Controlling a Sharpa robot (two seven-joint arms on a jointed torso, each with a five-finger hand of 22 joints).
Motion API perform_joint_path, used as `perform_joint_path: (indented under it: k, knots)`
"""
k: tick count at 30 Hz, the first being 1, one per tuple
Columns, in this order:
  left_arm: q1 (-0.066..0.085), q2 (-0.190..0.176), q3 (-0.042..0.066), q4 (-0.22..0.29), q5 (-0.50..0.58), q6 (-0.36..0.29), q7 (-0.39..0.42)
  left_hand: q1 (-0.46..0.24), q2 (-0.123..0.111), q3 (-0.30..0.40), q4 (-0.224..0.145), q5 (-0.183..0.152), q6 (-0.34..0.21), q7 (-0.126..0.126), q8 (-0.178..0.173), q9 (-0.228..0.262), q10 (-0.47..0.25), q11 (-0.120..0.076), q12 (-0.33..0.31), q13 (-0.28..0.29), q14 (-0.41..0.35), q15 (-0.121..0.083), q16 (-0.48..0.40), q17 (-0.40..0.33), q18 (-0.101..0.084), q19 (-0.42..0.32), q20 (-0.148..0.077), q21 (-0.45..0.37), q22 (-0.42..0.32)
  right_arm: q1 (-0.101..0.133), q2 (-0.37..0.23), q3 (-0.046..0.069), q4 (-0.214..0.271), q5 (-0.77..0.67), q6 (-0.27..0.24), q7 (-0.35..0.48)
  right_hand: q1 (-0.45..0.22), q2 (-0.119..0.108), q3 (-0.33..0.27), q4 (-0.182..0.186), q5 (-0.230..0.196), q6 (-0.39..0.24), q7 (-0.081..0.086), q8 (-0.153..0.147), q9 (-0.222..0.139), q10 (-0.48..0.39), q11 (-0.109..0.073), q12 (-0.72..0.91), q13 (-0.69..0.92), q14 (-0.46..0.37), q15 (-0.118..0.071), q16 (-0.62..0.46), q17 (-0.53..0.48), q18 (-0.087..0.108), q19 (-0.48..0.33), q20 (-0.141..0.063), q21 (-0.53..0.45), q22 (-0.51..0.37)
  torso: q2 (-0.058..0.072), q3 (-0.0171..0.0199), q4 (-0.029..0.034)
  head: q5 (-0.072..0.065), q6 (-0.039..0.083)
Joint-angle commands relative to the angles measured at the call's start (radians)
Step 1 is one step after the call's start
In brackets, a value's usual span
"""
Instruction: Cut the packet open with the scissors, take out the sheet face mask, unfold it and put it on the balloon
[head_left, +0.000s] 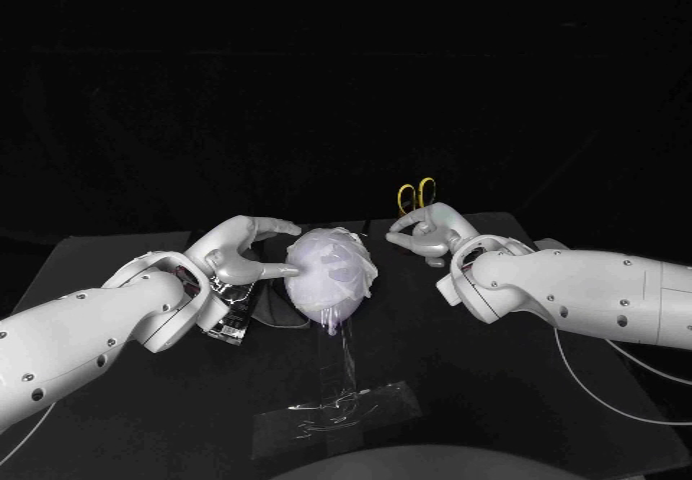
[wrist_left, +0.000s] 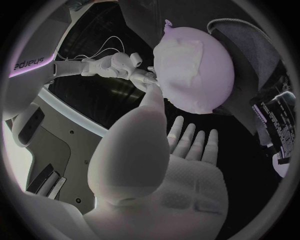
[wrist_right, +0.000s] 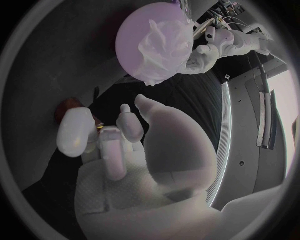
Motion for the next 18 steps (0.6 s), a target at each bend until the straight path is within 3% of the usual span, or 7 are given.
perform_joint_path:
  k: [1, 6, 10, 11, 16, 18]
  knots:
    - [0.003, -0.018, 0.009, 0.023, 0.081, -0.039, 0.116, -0.007, -0.015, -0.018, 0.002, 0.001, -0.027, 0.079, -0.012, -0.007, -0.014, 0.0, -0.003, -0.001, -0.009, 0.005, -0.008, -0.003, -0.024, -0.002, 0.004, 0.0, -0.003, 0.02, -0.002, 0.0, -0.01, 0.026, 0.109, 0.058, -0.01, 0.002, -0.007, 0.009, -0.002, 0.01, 0.0, -0.005, -0.004, 0.006, 0.001, 0.005, 0.003, 0.103, 0.002, 0.007, 0.263, 0.005, 0.005, 0.0, 0.006, 0.148, 0.0, -0.0006, 0.0013, 0.002, 0.006]
    - [0.012, -0.047, 0.023, 0.043, 0.093, -0.017, 0.116, -0.01, -0.019, -0.032, 0.002, 0.001, -0.032, 0.081, -0.014, -0.009, -0.017, 0.004, -0.003, -0.002, -0.005, 0.007, -0.009, -0.002, -0.033, 0.005, 0.004, 0.002, -0.002, 0.038, -0.004, 0.0, -0.016, 0.023, 0.171, 0.079, -0.013, 0.003, -0.014, 0.015, -0.002, 0.016, -0.002, -0.007, -0.007, 0.012, -0.001, 0.017, 0.007, 0.103, 0.002, 0.007, 0.263, 0.003, 0.01, 0.0, 0.017, 0.151, 0.0, -0.0005, -0.0011, 0.005, 0.009]
    - [0.021, -0.056, 0.028, 0.049, 0.097, -0.007, 0.103, -0.008, -0.012, -0.034, 0.001, 0.001, -0.021, 0.096, -0.01, -0.005, -0.002, 0.022, -0.001, 0.0, 0.01, 0.013, -0.005, 0.001, -0.037, 0.019, 0.003, 0.007, -0.001, 0.048, -0.001, 0.0, -0.017, 0.024, 0.185, 0.101, 0.008, 0.014, -0.007, 0.006, -0.002, 0.024, -0.005, -0.01, -0.011, 0.022, -0.004, 0.035, 0.015, 0.103, -0.002, 0.007, 0.263, -0.001, 0.019, -0.002, 0.041, 0.158, 0.001, 0.001, -0.0003, 0.005, 0.013]
    - [0.022, -0.055, 0.029, 0.05, 0.097, -0.007, 0.099, -0.006, -0.012, -0.032, 0.002, 0.001, -0.015, 0.105, -0.007, -0.004, 0.0, 0.032, -0.001, 0.0, 0.015, 0.02, -0.005, 0.002, -0.038, 0.024, 0.004, 0.008, -0.001, 0.05, 0.001, 0.0, -0.017, 0.024, 0.186, 0.105, 0.01, 0.014, -0.007, 0.005, -0.002, 0.025, -0.005, -0.011, -0.011, 0.025, -0.004, 0.04, 0.017, 0.103, -0.002, 0.007, 0.263, -0.002, 0.021, -0.002, 0.047, 0.159, 0.001, 0.0012, -0.0002, 0.005, 0.014]
    - [0.028, -0.032, 0.031, 0.045, 0.076, 0.002, 0.046, -0.007, -0.008, -0.026, 0.002, 0.001, 0.0, 0.115, -0.001, 0.001, 0.02, 0.043, 0.002, 0.002, 0.029, 0.028, -0.002, 0.005, -0.039, 0.028, 0.004, 0.009, -0.002, 0.061, 0.024, 0.0, -0.034, 0.026, 0.2, 0.119, 0.042, 0.033, 0.009, -0.014, -0.003, 0.055, -0.013, -0.012, -0.017, 0.099, -0.01, 0.192, 0.101, 0.103, -0.007, 0.007, 0.263, -0.015, 0.048, -0.006, 0.123, 0.179, 0.002, 0.0004, -0.001, 0.001, 0.016]
    - [0.031, -0.017, 0.031, 0.038, 0.057, 0.003, 0.018, -0.023, -0.023, -0.048, 0.003, 0.001, -0.012, 0.112, -0.005, -0.003, 0.016, 0.042, 0.0, 0.001, 0.026, 0.029, -0.005, 0.003, -0.039, 0.029, 0.003, 0.008, -0.003, 0.064, 0.035, 0.0, -0.044, 0.026, 0.207, 0.118, 0.047, 0.039, 0.014, -0.018, -0.003, 0.071, -0.017, -0.012, -0.02, 0.12, -0.014, 0.238, 0.128, 0.103, -0.01, 0.007, 0.263, -0.019, 0.057, -0.009, 0.149, 0.186, 0.001, 0.0003, -0.0018, 0.0, 0.016]
